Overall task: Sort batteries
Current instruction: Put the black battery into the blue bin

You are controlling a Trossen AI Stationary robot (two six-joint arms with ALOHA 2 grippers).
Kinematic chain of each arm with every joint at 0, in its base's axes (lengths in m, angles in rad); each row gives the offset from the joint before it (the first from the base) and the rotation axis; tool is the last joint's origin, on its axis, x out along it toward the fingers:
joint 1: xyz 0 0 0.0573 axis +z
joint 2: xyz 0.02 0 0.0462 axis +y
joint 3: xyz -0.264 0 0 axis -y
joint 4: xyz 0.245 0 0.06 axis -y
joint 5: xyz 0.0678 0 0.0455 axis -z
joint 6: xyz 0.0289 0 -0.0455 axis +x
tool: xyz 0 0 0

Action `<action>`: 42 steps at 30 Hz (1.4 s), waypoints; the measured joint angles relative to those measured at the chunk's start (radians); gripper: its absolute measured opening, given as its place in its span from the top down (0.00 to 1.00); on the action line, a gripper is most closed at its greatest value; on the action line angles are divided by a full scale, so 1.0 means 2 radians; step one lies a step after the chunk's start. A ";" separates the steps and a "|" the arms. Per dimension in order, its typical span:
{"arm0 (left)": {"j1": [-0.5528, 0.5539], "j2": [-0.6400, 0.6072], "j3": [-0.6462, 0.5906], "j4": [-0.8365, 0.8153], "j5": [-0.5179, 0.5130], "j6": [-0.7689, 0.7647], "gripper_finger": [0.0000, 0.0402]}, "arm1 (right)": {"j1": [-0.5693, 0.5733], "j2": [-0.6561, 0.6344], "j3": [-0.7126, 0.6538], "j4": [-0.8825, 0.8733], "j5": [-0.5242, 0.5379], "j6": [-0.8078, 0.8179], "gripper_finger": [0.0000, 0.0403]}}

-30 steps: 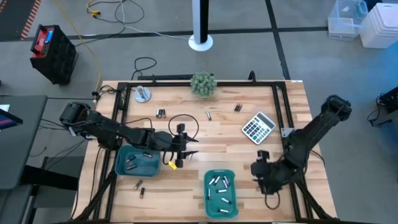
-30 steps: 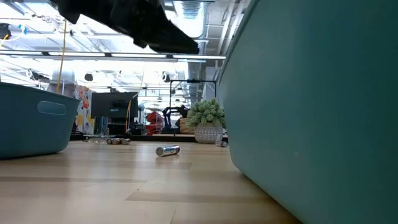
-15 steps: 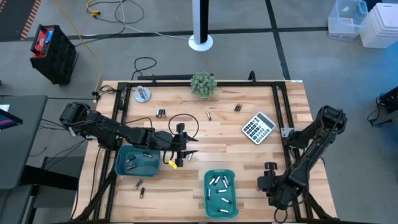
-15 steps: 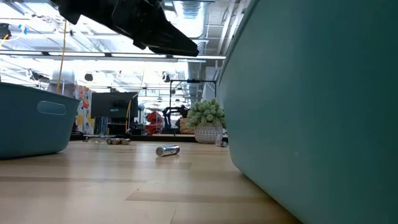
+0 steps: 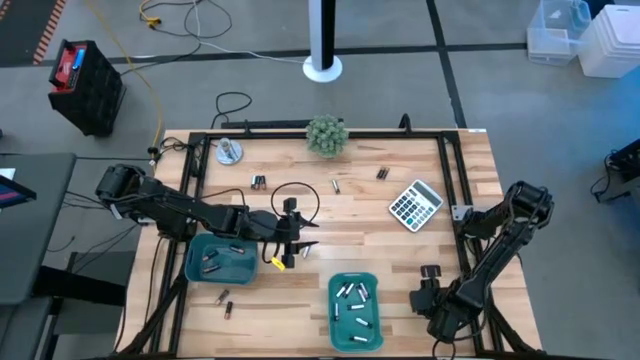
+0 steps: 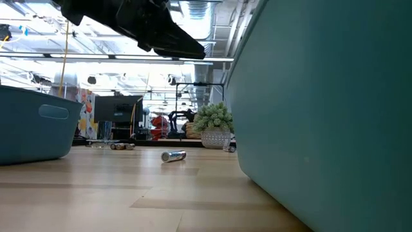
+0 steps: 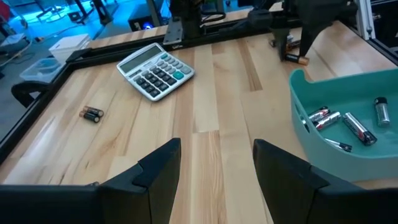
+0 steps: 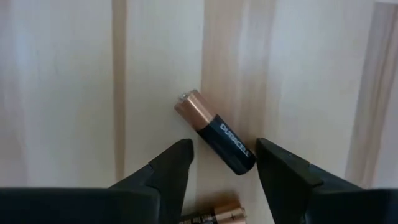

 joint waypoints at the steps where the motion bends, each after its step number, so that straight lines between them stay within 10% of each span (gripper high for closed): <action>1: 0.000 0.000 0.000 -0.002 0.000 0.000 0.51 | -0.002 0.003 0.002 0.000 -0.001 -0.004 0.53; 42: 0.000 0.000 0.000 -0.017 0.000 -0.017 0.51 | -0.042 0.023 0.027 0.024 0.002 -0.060 0.89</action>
